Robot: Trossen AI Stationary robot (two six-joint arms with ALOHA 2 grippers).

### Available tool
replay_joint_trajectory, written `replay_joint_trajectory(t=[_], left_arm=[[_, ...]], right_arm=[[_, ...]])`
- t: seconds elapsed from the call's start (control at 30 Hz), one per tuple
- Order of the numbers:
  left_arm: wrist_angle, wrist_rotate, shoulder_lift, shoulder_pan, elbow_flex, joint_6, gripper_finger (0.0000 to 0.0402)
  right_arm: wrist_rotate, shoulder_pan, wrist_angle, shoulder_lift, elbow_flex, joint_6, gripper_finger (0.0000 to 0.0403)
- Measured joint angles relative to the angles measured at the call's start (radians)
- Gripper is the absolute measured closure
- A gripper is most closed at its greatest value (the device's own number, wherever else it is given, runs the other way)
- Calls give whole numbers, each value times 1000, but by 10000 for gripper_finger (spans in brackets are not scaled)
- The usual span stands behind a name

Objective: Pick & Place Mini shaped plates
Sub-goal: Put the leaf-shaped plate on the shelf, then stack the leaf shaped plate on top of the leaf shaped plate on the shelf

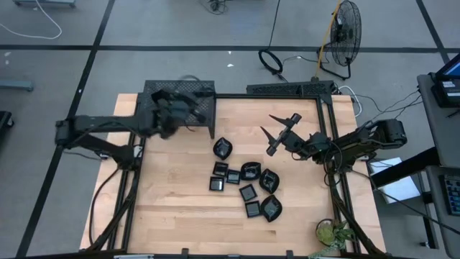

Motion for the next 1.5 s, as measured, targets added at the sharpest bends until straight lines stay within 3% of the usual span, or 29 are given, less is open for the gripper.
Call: replay_joint_trajectory(t=[0.13, 0.27, 0.4, 0.57, 1.33, 1.5], left_arm=[[-278, 280, -92, 158, 0, -219, 395], [-395, 563, -118, 314, 0, -347, 398], [-450, 681, -96, 403, 0, -364, 394], [-463, 690, -73, 437, -1, -364, 397], [-484, 653, -85, 431, -1, -236, 332], [-376, 651, -169, 376, -1, -190, 316]], right_arm=[[-1, 0, 1, 0, 0, 28, 175], [-2, 0, 9, 0, 0, 33, 179], [-3, 0, 15, 0, 0, 48, 179], [-2, 0, 8, 0, 0, 48, 179], [-5, 0, -16, 0, 0, 94, 179], [-105, 1, -216, -17, 38, 161, 179]])
